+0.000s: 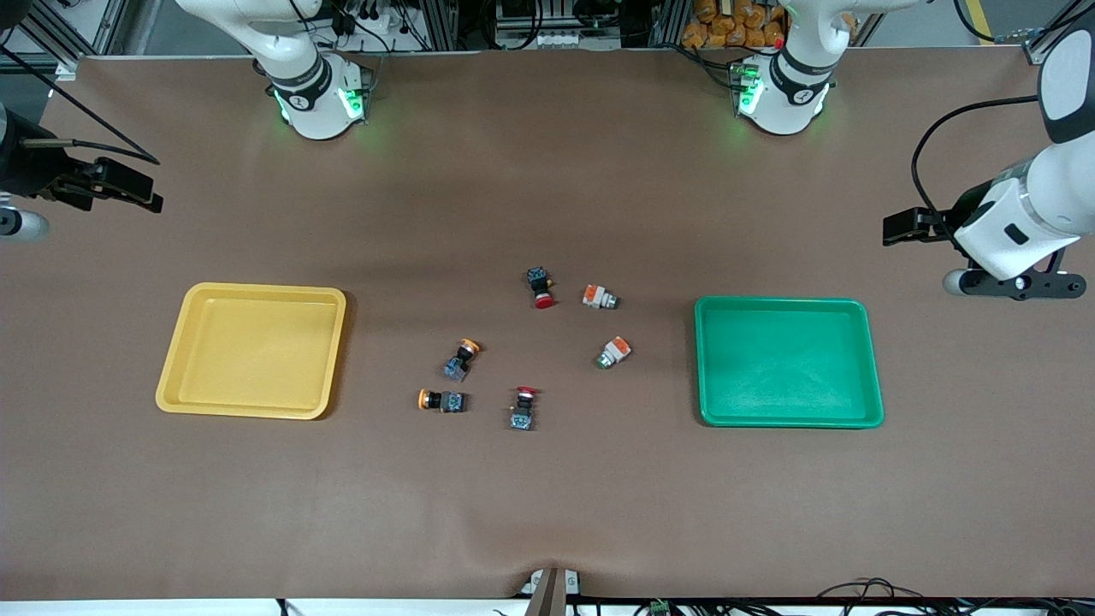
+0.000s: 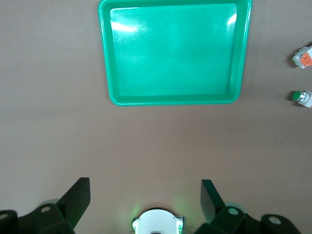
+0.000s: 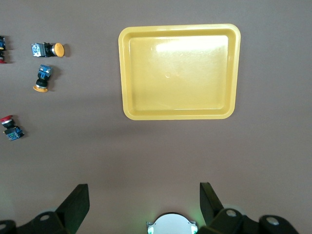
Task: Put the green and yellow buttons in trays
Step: 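Reach the left gripper to a green button and grasp it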
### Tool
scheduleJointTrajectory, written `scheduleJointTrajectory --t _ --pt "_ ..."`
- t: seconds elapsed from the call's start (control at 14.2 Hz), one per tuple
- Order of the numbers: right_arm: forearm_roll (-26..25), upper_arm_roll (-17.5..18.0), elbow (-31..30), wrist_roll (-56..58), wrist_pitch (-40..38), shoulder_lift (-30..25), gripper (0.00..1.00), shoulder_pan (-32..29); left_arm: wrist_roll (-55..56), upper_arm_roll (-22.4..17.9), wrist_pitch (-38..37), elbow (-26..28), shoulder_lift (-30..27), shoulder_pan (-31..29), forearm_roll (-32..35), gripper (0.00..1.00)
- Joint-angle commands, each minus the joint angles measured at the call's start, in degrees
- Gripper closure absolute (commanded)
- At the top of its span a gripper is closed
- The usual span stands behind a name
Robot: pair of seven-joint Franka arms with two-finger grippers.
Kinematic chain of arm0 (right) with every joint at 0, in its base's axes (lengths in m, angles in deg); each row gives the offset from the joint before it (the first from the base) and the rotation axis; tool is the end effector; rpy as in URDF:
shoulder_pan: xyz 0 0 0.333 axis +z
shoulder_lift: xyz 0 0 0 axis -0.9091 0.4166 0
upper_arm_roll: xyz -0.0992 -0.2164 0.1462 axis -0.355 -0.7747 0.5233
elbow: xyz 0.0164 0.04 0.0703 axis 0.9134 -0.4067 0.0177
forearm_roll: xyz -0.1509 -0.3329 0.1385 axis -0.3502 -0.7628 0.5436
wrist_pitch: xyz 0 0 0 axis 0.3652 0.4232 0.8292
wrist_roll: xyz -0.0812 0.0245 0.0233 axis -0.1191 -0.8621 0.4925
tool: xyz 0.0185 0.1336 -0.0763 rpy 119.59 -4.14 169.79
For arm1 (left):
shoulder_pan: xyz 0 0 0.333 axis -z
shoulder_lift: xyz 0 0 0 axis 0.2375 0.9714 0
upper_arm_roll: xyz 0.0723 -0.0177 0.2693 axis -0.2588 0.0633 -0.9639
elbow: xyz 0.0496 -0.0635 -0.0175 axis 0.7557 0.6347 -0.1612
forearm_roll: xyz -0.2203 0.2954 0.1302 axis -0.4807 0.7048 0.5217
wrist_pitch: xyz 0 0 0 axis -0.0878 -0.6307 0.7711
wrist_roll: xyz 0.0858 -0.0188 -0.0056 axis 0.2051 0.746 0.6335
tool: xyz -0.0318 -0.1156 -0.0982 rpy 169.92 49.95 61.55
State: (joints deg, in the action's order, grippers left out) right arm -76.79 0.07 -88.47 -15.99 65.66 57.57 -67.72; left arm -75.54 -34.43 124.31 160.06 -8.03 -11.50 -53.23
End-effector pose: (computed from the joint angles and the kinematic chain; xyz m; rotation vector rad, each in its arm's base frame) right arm 0.5227 -0.0008 0.5368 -3.0808 0.1037 0.2321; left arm 0.5548 -0.0464 0.4638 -3.1024 0.1009 0.3638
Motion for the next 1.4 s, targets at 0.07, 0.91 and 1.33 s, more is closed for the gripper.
scheduleJointTrajectory --t 0.07,0.91,1.33 --pt "-0.4 0.6 -1.1 -0.9 0.5 -0.7 0.00 -0.6 2.8 0.5 2.0 -0.4 2.2 2.4 0.4 0.00" --pt "-0.4 0.5 -1.8 -0.9 1.2 -0.7 0.00 -0.7 17.3 0.8 24.4 -0.9 16.9 16.4 -2.5 0.00" --pt "-0.5 0.6 -2.2 -0.9 1.2 -0.7 0.00 -0.8 17.9 0.8 36.2 -0.8 23.7 21.0 -4.2 0.00"
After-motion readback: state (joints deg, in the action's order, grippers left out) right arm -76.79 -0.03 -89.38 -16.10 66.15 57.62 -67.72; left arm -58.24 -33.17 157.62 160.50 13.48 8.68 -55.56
